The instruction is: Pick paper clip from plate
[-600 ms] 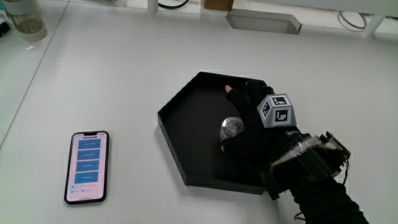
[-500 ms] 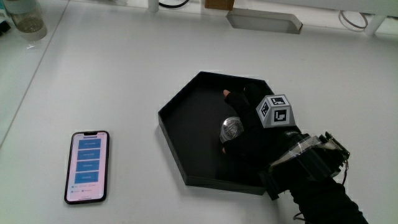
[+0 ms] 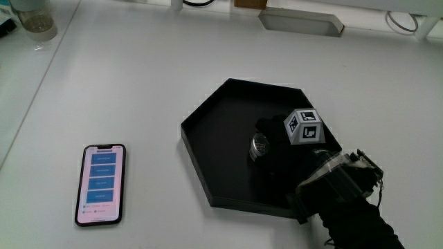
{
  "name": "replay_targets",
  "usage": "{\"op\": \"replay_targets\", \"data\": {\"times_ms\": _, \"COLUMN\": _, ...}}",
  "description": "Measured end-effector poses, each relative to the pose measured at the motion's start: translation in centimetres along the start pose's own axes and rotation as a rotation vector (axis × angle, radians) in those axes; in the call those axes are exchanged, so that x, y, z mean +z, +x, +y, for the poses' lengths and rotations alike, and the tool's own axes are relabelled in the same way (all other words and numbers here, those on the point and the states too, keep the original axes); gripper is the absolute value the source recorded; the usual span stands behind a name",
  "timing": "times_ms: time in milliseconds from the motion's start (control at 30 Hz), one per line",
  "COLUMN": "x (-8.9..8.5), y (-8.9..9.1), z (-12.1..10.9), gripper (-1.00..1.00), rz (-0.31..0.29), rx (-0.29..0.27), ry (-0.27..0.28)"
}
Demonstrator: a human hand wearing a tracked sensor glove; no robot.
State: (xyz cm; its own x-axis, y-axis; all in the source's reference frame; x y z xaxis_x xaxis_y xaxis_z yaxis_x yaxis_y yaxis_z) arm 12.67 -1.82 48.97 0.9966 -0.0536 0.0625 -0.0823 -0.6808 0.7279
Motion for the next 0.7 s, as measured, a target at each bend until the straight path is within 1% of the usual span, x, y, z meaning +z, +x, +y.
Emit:
{"op": "replay_targets", "data": {"times_ms": 33, "x": 0.14, "y": -0.34, "z": -0.05, "gripper": 0.73, "rz": -0.027, "rx": 0.01, "ry": 0.013}}
{"op": "replay_targets", "data": {"times_ms": 100, "x": 0.03, "y": -0.48, "z": 0.2, "gripper": 0.87, "rz": -0.024, "rx": -0.001, "ry": 0.011}}
{"op": "replay_targets", "data": {"times_ms": 133, "x": -0.09, "y": -0.4, "z": 0.36, "gripper": 0.93, "rz": -0.005, "rx": 0.004, "ry": -0.01}}
{"op": "replay_targets", "data": {"times_ms": 167, "x": -0.06, "y": -0.35, "z": 0.3, "gripper": 1.0, "rz": -0.001, "rx": -0.003, "ry": -0.005}}
{"op": "replay_targets", "data": {"times_ms": 200, "x": -0.21, "y": -0.25, "z": 0.41, "gripper": 1.0, "rz": 0.001, "rx": 0.003, "ry": -0.013}}
{"op": "replay_targets", "data": {"times_ms": 267, "x": -0.06, "y": -0.19, "z": 0.32, "gripper": 1.0, "rz": 0.024, "rx": 0.009, "ry": -0.016}}
{"op": "replay_targets", "data": {"times_ms": 300, "x": 0.03, "y": -0.28, "z": 0.23, "gripper": 1.0, "rz": 0.01, "rx": 0.002, "ry": -0.002}}
{"op": "replay_targets", "data": {"times_ms": 333, "x": -0.09, "y": -0.27, "z": 0.34, "gripper": 1.0, "rz": 0.009, "rx": 0.007, "ry": -0.009}}
{"op": "replay_targets", "data": {"times_ms": 367, "x": 0.04, "y": -0.29, "z": 0.22, "gripper": 1.0, "rz": 0.015, "rx": 0.006, "ry": 0.002}}
{"op": "replay_targets", "data": {"times_ms": 400, "x": -0.14, "y": -0.19, "z": 0.38, "gripper": 1.0, "rz": 0.023, "rx": 0.012, "ry": -0.01}}
{"op": "replay_targets", "data": {"times_ms": 433, "x": -0.24, "y": -0.09, "z": 0.45, "gripper": 1.0, "rz": 0.027, "rx": -0.001, "ry": -0.003}}
{"op": "replay_targets", "data": {"times_ms": 533, "x": -0.25, "y": -0.1, "z": 0.2, "gripper": 1.0, "rz": 0.035, "rx": 0.018, "ry": 0.004}}
{"op": "replay_targets", "data": {"times_ms": 567, "x": -0.59, "y": 0.04, "z": 0.41, "gripper": 1.0, "rz": 0.038, "rx": 0.011, "ry": -0.009}}
{"op": "replay_targets", "data": {"times_ms": 600, "x": -0.54, "y": -0.03, "z": 0.24, "gripper": 1.0, "rz": 0.047, "rx": 0.013, "ry": 0.007}}
{"op": "replay_targets", "data": {"times_ms": 667, "x": -0.73, "y": -0.18, "z": 0.24, "gripper": 1.0, "rz": 0.048, "rx": 0.027, "ry": -0.003}}
{"op": "replay_targets", "data": {"times_ms": 700, "x": -0.6, "y": -0.28, "z": 0.14, "gripper": 1.0, "rz": 0.049, "rx": 0.025, "ry": 0.005}}
